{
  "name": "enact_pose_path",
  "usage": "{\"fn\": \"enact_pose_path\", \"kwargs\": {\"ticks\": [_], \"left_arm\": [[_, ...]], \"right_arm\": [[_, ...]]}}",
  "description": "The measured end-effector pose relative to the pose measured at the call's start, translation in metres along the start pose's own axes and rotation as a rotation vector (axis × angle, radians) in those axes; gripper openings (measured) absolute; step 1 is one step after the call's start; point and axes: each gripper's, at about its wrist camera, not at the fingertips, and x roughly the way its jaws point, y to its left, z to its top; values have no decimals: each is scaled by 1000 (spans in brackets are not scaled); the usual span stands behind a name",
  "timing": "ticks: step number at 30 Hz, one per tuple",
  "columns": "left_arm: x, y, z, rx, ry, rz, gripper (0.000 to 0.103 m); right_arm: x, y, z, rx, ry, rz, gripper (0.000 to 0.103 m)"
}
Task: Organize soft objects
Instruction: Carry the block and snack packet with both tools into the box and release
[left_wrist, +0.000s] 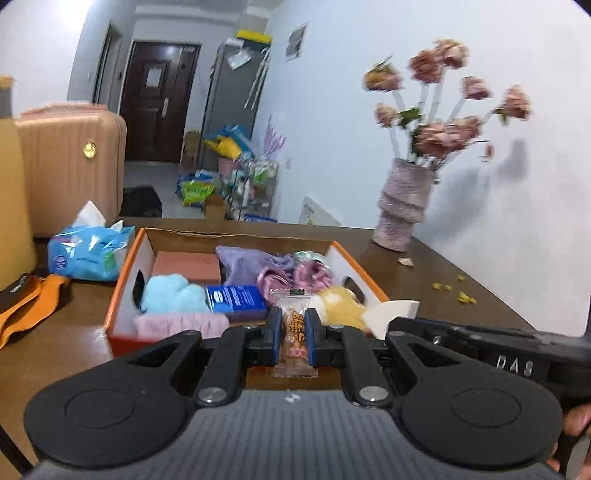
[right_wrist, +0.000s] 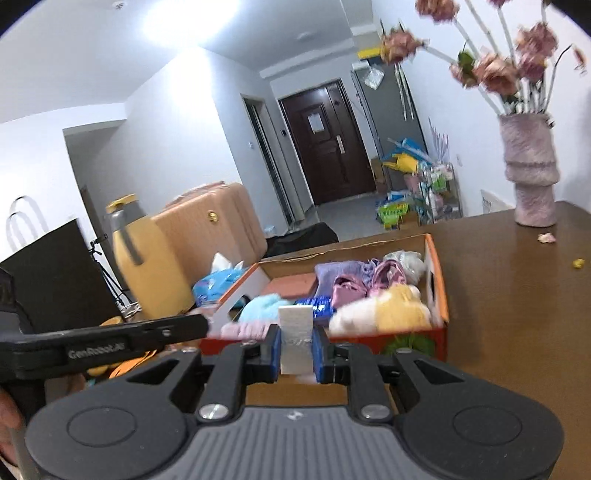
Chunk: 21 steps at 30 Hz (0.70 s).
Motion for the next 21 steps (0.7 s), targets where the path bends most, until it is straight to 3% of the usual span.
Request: {"fn": "enact_pose_path", "kwargs": {"ticks": [8, 10, 11, 14, 21], "left_arm": [[91, 33, 13, -84, 107, 40, 16], [103, 39, 12, -99, 112, 57, 34], [107, 43, 11, -103, 113, 57, 42], [112, 52, 10, -103, 109, 47, 44], [106, 56, 15, -108, 99, 62, 45]], "right_arm": [[97, -16, 15, 19, 95, -22, 19], [109, -19, 13, 22, 109, -22, 20], [115, -21, 12, 18, 117, -27, 27], [121, -25, 11, 29, 104, -46, 44], [112, -32, 20, 61, 70, -68, 44]]}}
